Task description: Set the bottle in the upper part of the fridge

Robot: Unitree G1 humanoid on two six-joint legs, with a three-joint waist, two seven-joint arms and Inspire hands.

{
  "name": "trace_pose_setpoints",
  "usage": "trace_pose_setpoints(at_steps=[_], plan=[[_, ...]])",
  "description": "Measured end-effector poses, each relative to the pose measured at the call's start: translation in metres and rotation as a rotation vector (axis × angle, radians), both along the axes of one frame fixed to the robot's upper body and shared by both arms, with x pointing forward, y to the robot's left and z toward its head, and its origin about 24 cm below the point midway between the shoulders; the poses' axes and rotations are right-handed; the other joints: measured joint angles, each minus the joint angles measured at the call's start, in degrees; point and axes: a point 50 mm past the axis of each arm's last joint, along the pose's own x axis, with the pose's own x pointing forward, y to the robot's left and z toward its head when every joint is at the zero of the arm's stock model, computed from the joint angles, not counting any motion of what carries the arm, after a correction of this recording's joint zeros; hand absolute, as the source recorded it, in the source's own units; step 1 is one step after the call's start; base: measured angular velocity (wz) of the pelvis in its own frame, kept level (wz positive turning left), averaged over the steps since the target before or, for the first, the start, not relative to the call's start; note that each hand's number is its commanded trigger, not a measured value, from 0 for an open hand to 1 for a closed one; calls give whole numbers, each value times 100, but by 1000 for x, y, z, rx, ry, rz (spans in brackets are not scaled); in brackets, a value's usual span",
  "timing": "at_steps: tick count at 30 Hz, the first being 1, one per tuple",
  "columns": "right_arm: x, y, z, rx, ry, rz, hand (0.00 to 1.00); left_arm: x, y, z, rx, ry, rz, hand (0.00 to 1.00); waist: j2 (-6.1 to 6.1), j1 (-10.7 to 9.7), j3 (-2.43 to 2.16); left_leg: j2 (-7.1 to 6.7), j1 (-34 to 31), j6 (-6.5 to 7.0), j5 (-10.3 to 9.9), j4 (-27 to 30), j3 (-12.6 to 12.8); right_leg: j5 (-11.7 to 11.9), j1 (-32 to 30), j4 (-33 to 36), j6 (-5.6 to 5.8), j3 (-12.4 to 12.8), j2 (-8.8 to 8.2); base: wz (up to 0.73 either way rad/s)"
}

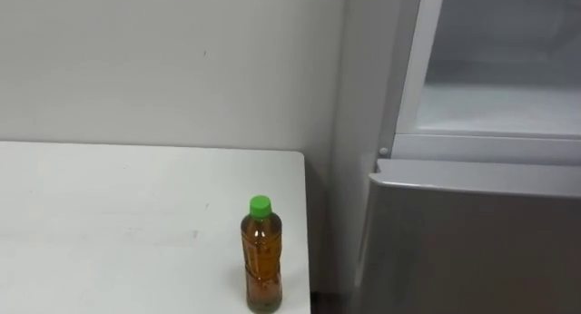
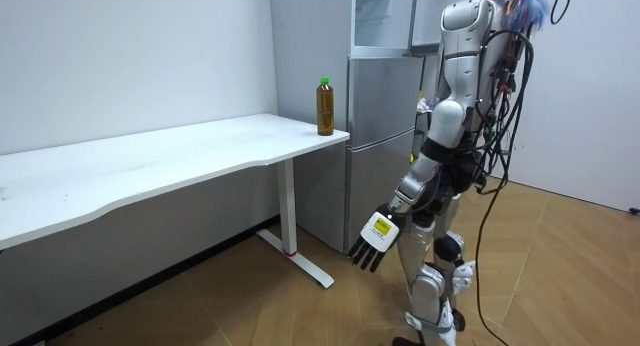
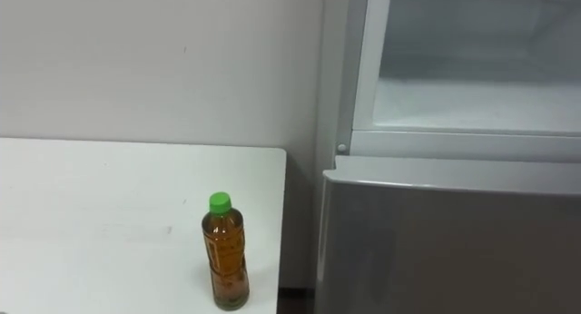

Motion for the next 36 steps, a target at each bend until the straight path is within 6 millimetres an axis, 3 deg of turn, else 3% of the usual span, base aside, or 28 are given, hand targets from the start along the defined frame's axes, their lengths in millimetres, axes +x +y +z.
trace_pose_setpoints(at_steps=[5, 11, 16, 25, 33, 36], plan=[[7, 0, 2, -19, -32, 64, 0, 3, -1, 1, 12, -23, -38, 0, 22, 23, -12, 1, 0, 0, 0, -2, 12, 0, -26, 10, 0, 8, 1, 0], [37, 3, 12, -49, -171, 141, 0, 2, 1, 2, 44, -28, -35, 0, 31, 52, -6, 3, 16, 1, 1, -2, 24, 1, -23, 22, -2, 18, 2, 0], [81, 11, 36, -55, -391, 187, 0, 6, 1, 2, 53, -42, -43, 0, 45, 61, 14, 12, 1, 1, 1, -1, 21, 2, -14, 70, -3, 12, 4, 0], [123, 31, 79, -33, -673, 263, 0, 8, 5, 4, 75, -44, -89, 0, -7, 134, 14, 24, -33, 0, 0, 2, 20, 3, -56, 107, -4, -1, 12, 0], [135, 48, 107, 10, -822, 320, 0, 6, 7, 4, 91, -30, -124, 0, 21, 214, 16, 23, -4, 0, 0, -7, 28, 3, -33, 107, -4, 0, 13, 0], [141, 51, 118, 21, -877, 334, 0, 4, 8, 4, 93, -12, -125, 0, 53, 211, -16, 26, -2, 0, 0, -9, 32, 4, -35, 110, -4, 3, 13, 0]])
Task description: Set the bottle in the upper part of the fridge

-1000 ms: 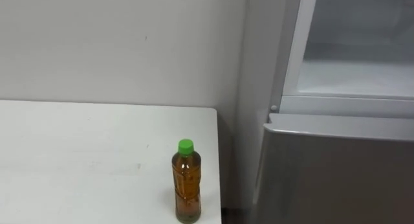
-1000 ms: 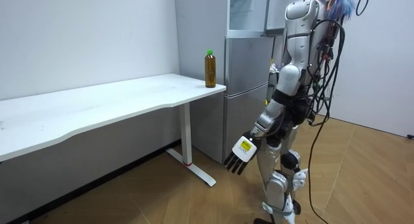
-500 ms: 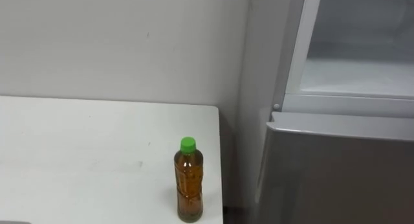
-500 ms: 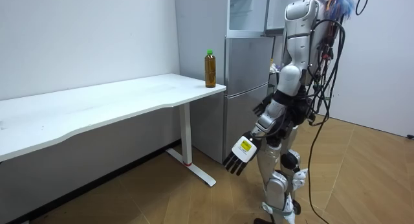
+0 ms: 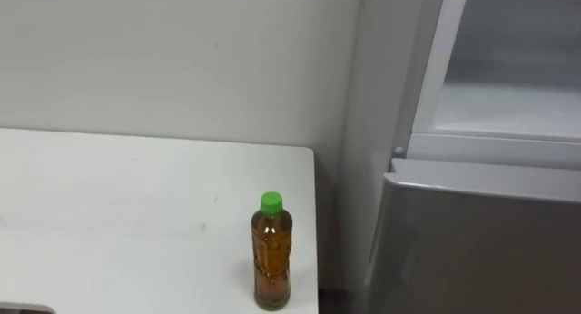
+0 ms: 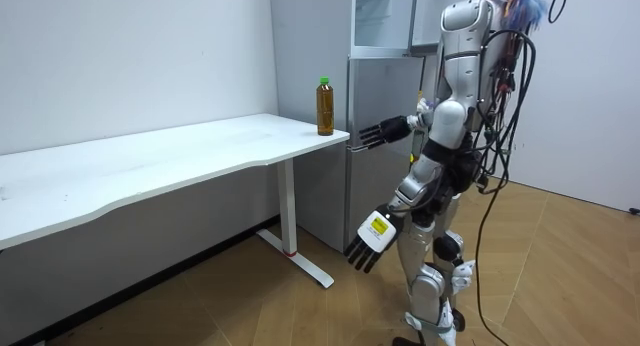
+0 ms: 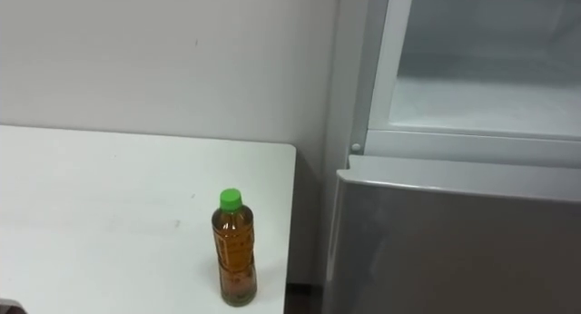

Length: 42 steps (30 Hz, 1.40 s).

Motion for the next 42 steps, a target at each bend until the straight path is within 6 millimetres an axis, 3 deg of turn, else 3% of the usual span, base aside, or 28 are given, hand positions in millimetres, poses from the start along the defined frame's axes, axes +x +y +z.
trace_pose_setpoints(at_steps=[3, 7, 13, 23, 28, 42], plan=[[5, 2, 11, 8, -40, 25, 0, -3, 2, 0, 12, 22, -17, 0, 7, 1, -29, 2, 10, 0, 1, 5, 9, 1, 6, 5, -2, 5, 1, 0], [14, 5, 37, 21, -152, 57, 0, -12, 6, -1, 35, 62, -29, 0, 33, 8, -23, 2, 32, -1, 2, 17, 6, 3, 25, 5, -5, 7, 2, 0], [18, 9, 52, 35, -216, 87, 0, -25, 6, -2, 66, 130, -72, 0, -6, 26, -12, 2, 56, -1, 1, 11, 1, 4, 38, 15, -7, 10, 0, 0], [26, 15, 79, 44, -322, 152, 0, -28, 5, -3, 86, 192, -149, 0, -38, 172, -7, 2, 55, -1, 1, 10, -16, 4, 43, 18, -7, 8, 0, 0], [33, 21, 99, 56, -412, 205, 0, -30, 6, -4, 74, 205, -148, 0, -111, 188, 35, 6, 94, -1, 1, 10, -26, 4, 90, 17, -7, 4, 2, 0], [40, 26, 135, 56, -562, 230, 0, -31, 6, -6, 41, 251, -163, 0, -141, 258, 13, 10, -11, -1, 0, 47, -28, 5, 2, 30, -8, 0, -1, 0]])
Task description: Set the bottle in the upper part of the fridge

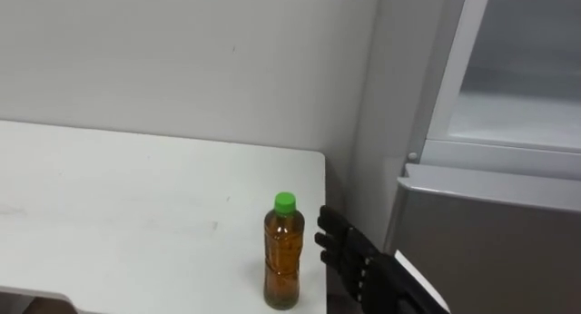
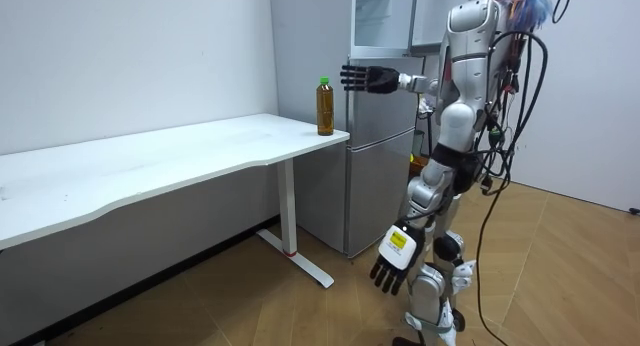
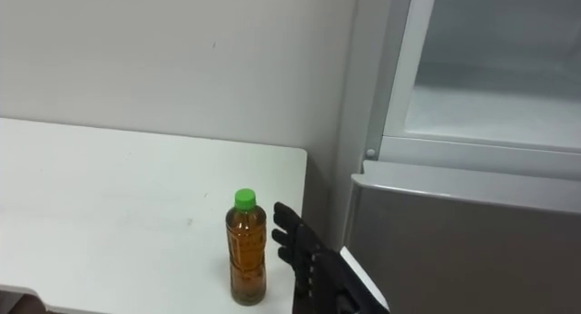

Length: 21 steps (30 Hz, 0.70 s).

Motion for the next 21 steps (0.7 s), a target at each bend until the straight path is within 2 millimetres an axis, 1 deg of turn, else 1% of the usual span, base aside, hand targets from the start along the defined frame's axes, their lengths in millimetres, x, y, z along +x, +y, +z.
trace_pose_setpoints(at_steps=[4, 7, 11, 19, 21], plan=[[12, -1, 18, 3, -76, -20, 0, 5, 0, 0, 8, -7, -25, 0, -11, 9, -10, 1, 0, 0, 0, 13, -5, 2, 8, 0, -2, -4, 1, 0], [14, -2, 24, 9, -101, -41, 0, 6, -1, 0, 10, -8, -31, 0, -10, 32, -13, 0, 1, 0, 0, 22, -7, 2, 17, -2, -3, -7, -1, 0], [14, -2, 24, 15, -99, -59, 0, 7, -2, 0, 13, 3, -41, 0, 7, 30, -10, -1, 0, 0, 0, 23, 4, 3, 17, -4, -4, -17, -1, 0], [16, -7, 24, 31, -92, -154, 0, 7, -4, 0, 22, 3, -57, 0, 82, 47, -11, 1, -7, 0, 0, 23, 8, 4, 13, -5, -6, -25, 1, 0], [17, -8, 24, 33, -90, -169, 0, 7, -4, 0, 22, 2, -57, 0, 85, 49, -10, 1, -7, 0, 0, 23, 8, 4, 13, -6, -5, -24, 2, 0]])
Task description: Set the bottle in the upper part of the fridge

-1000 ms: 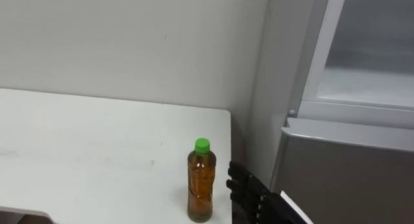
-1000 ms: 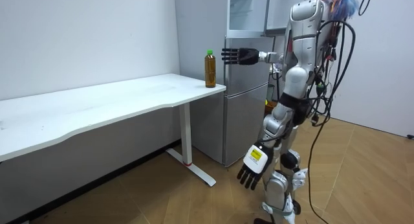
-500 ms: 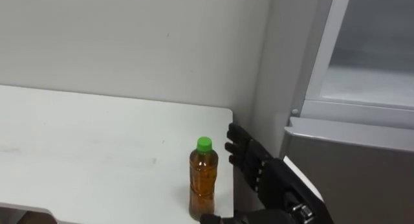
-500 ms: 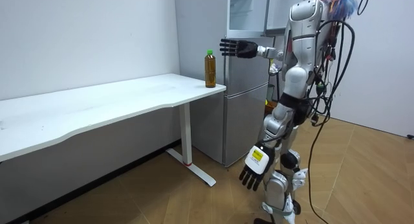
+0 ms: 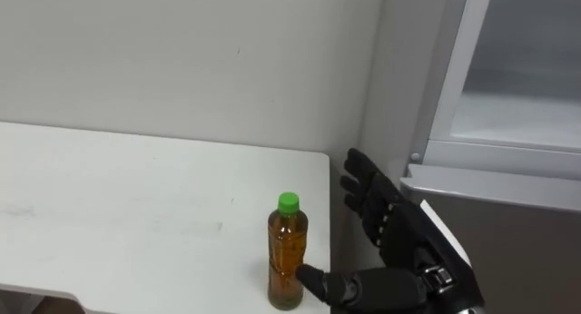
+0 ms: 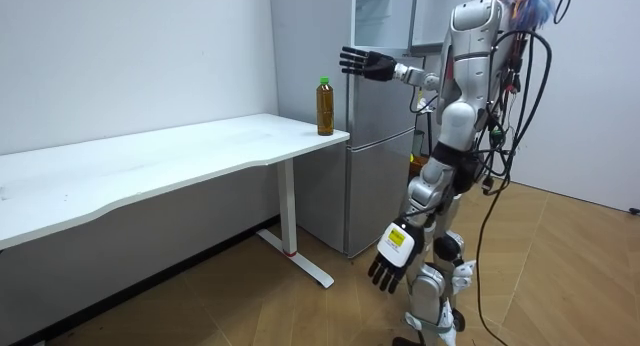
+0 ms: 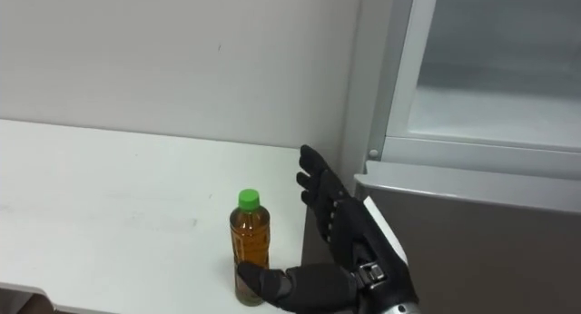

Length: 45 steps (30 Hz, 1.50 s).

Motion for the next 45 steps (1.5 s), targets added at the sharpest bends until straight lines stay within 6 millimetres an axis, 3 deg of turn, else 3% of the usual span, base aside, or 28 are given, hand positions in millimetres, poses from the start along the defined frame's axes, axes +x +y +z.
trace_pose_setpoints(at_steps=[8, 19, 26, 34, 45], plan=[[8, 0, -4, 11, 26, -54, 0, 1, -3, -1, -5, 7, -40, 0, -38, 10, -11, -1, 10, 0, 0, 3, -13, 0, 3, 5, 0, 2, -2, 0], [21, 7, -3, 31, 36, -92, 0, 5, -4, -1, 0, 14, -63, 0, -111, 31, 32, -9, -19, 1, 2, 27, -92, 0, 10, -1, 0, -66, -13, 2], [25, 6, -3, 33, 39, -115, 0, 9, -4, -1, 1, 13, -67, 0, -125, 168, 44, -11, -112, 1, 3, 75, -143, 0, -5, -10, 0, -155, -21, 6], [33, 7, 0, -24, 16, -140, 0, 14, -5, -1, -6, 51, -146, 0, -226, 304, 55, -8, -173, 0, 3, 107, -183, 0, -31, -12, 0, -206, -22, 3], [42, 11, -8, -56, 53, -134, 0, 18, -4, 0, 0, 39, -131, 0, -210, 324, 68, -17, -181, -1, 4, 115, -279, 0, -2, -24, 0, -267, -25, 3]])
